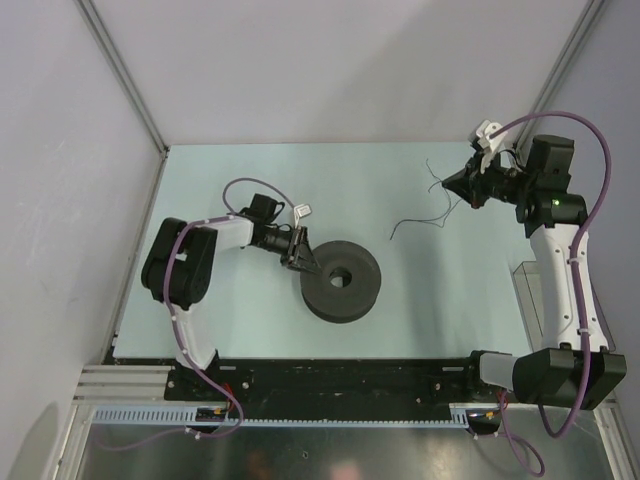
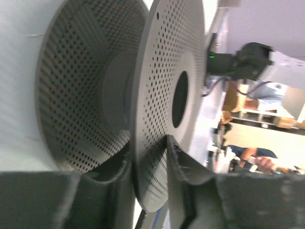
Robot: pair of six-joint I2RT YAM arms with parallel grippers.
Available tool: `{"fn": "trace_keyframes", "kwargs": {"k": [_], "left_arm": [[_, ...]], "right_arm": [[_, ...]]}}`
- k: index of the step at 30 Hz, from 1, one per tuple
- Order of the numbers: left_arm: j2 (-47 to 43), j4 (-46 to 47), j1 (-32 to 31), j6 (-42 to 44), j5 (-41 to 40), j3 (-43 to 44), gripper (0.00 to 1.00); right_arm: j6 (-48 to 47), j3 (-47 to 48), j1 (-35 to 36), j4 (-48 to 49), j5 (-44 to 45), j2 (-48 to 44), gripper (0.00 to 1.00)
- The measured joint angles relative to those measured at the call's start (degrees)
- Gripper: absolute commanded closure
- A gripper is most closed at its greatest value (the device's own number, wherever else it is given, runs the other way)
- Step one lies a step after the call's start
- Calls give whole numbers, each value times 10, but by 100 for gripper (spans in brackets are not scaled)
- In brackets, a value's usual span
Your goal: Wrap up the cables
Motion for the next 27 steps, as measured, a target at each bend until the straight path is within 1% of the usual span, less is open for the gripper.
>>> {"fn": "trace_keyframes", "kwargs": {"k": [1,2,4,7,10,11,14,18,22,27], "left_arm": [[2,1,0,-9,18,0,91],[1,0,0,-18,38,0,96],[-10,-1,-1,-30,75,0,99],[-50,-4,-7,-28,86,0,100],[-126,-7,-21,1,42,-1,100],[-156,-11,-28,22,16,-1,100],[-243,-33,-58,99,-56,-1,100],[-327,-75,-122,199,-139,-6,100],[-369,-116,-180,276,-219,-31,100],[-379,-149,-211,343,-311,-53,99]], "right_arm": [[3,0,1,0,1,0,100],[5,0,1,0,2,0,100],[13,0,4,0,4,0,100],[33,0,10,-1,4,0,100],[59,0,23,-1,-2,0,100],[70,0,30,-1,-5,0,100],[96,-3,62,3,-11,0,100],[118,-22,113,15,-20,0,100],[124,-41,162,22,-26,1,100],[122,-68,216,42,-33,3,100]]}}
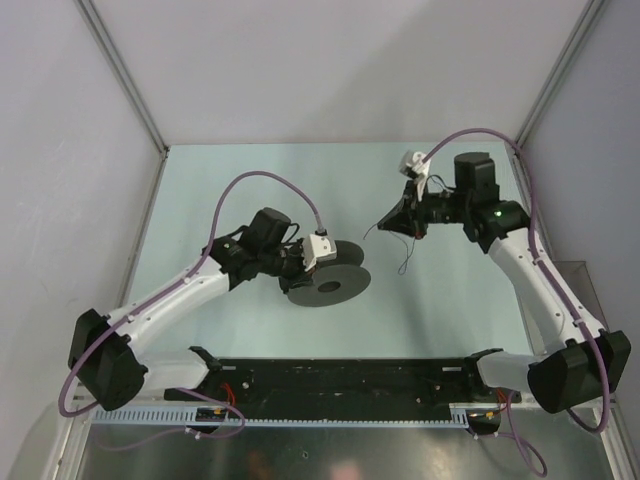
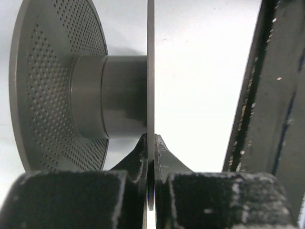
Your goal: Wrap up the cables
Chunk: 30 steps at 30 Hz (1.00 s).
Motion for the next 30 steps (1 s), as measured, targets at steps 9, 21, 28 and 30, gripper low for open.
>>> {"fn": "trace_keyframes", "kwargs": {"k": [9,21,28,30], "left_arm": [[-26,-1,-24,52,-59,-12,51],[-122,2,3,73,-33,-16,22],[-154,9,87,49,35,19,32],[-151,21,98,31,54,31,33]], "right_arm": [[16,-99,76,77,3,-1,100],[86,-141,103,268,2,-1,100],[154,-141,107,373,0,-1,100],[168,-141,111,393,0,0,100]]}}
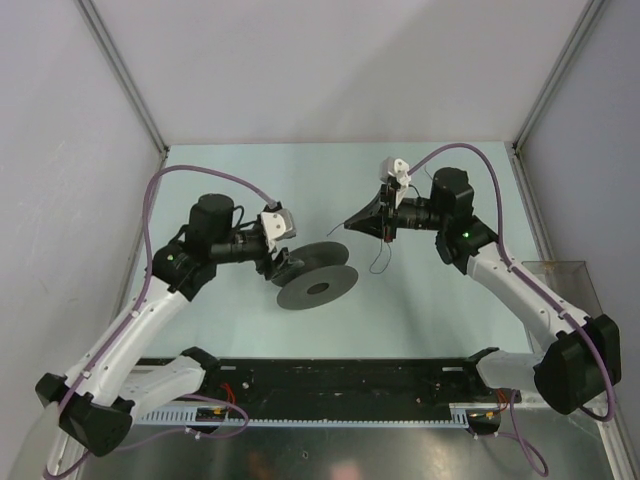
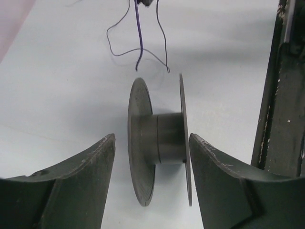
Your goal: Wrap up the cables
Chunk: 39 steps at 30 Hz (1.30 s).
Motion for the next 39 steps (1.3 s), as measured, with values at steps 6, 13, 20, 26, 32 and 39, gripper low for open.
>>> {"fn": "trace_keyframes", "kwargs": {"k": [6,13,20,26,32,39], "left_arm": [[-1,38,24,-43,23,-9,34],[-37,54,62,-22,24,-92,34],[-10,67,64,17,38,-123,33],[18,95,64,27,58,-130,46],[35,131,64,17,77,-147,52],[41,162,64,-3,85,-162,52]], "right_arm": [[7,0,12,17,-4,9,100],[-8,0,42,18,-4,52,100],[-32,-2,74,19,-3,98,100],[-26,-24,93,67,3,131,100],[5,-48,106,135,23,159,100],[45,-66,115,198,48,169,100]]}}
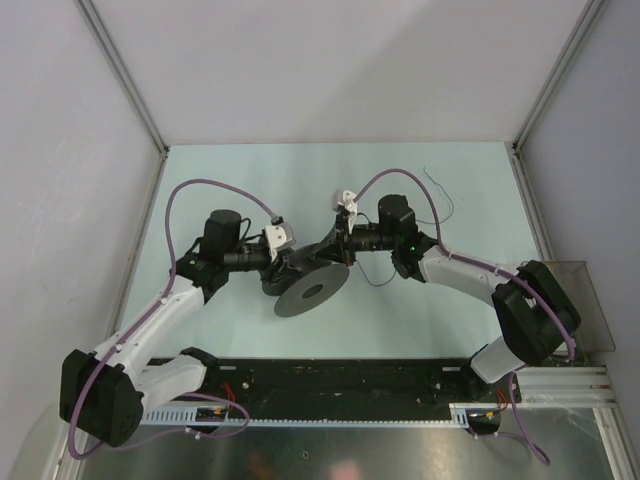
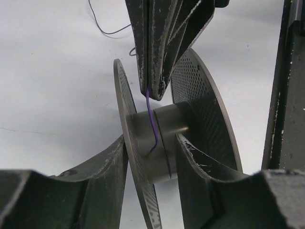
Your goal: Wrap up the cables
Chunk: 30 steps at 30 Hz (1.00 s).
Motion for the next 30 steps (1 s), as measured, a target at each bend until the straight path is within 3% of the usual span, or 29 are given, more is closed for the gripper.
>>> {"fn": "trace_keyframes", "kwargs": {"k": [4,9,16,20,23,25,28,30], "left_arm": [[0,10,0,-11,2,-4,49],[0,15,-1,-25,2,-5,53],[4,30,-12,-36,-20,-5,70],[9,37,-21,-37,-36,-5,91],[10,41,-22,-37,-45,-5,99],[10,41,-22,-39,-47,-5,96],[12,43,-23,-40,-50,-5,79],[14,45,-23,-40,-51,-5,75]], "right_arm": [[10,-8,2,20,10,0,100],[19,-18,4,28,17,0,100],[20,-22,9,35,25,0,100],[24,-22,9,40,29,1,100],[28,-23,10,39,30,2,100],[30,-23,10,40,32,2,100],[30,-24,11,39,35,2,100],[30,-24,11,39,37,3,100]]}}
